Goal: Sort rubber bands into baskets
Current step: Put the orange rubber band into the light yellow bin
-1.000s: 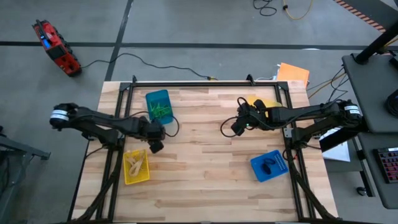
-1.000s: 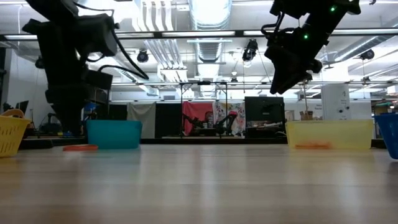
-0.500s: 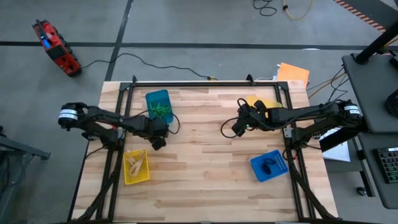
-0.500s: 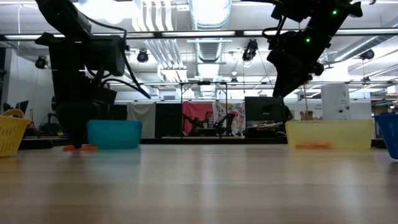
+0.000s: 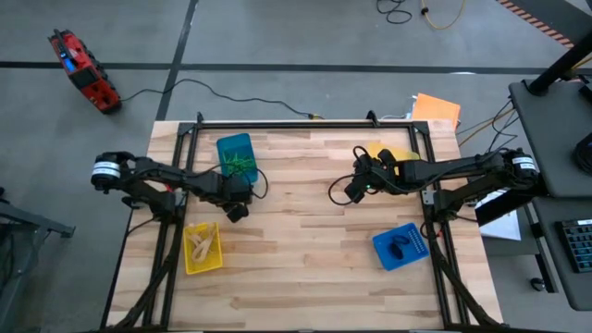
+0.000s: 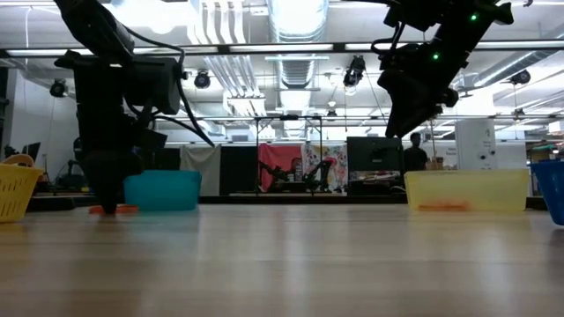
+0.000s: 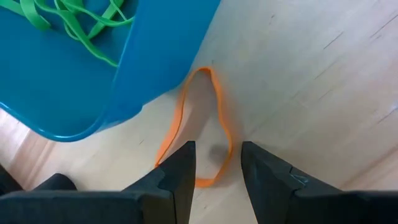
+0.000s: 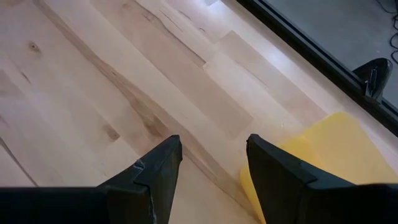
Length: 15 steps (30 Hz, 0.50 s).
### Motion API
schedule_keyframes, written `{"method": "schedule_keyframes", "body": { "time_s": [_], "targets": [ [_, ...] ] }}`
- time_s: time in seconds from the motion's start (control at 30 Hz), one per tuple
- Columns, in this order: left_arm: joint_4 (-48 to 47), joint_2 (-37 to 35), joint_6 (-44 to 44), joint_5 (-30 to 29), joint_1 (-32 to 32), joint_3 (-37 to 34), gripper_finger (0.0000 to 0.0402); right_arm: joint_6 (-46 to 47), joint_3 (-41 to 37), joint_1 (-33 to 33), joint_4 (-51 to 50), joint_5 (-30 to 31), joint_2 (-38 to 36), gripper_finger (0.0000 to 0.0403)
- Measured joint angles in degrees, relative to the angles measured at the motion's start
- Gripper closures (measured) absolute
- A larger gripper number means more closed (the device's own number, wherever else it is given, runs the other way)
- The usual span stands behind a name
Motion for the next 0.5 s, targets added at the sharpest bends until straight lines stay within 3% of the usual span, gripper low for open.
{"method": "schedule_keyframes", "body": {
  "time_s": [0.23, 0.5],
  "targets": [
    [0.4, -0.3, 1.6, 0.7, 0.0, -0.1, 0.0311, 0.0, 0.0, 0.0, 0.0, 0.0, 0.0, 0.0225],
    [1.0, -0.6, 3.3, 2.7, 0.0, -0.1, 0.0394, 0.0, -0.2, 0.0, 0.1, 0.0, 0.0, 0.0225]
  ]
}}
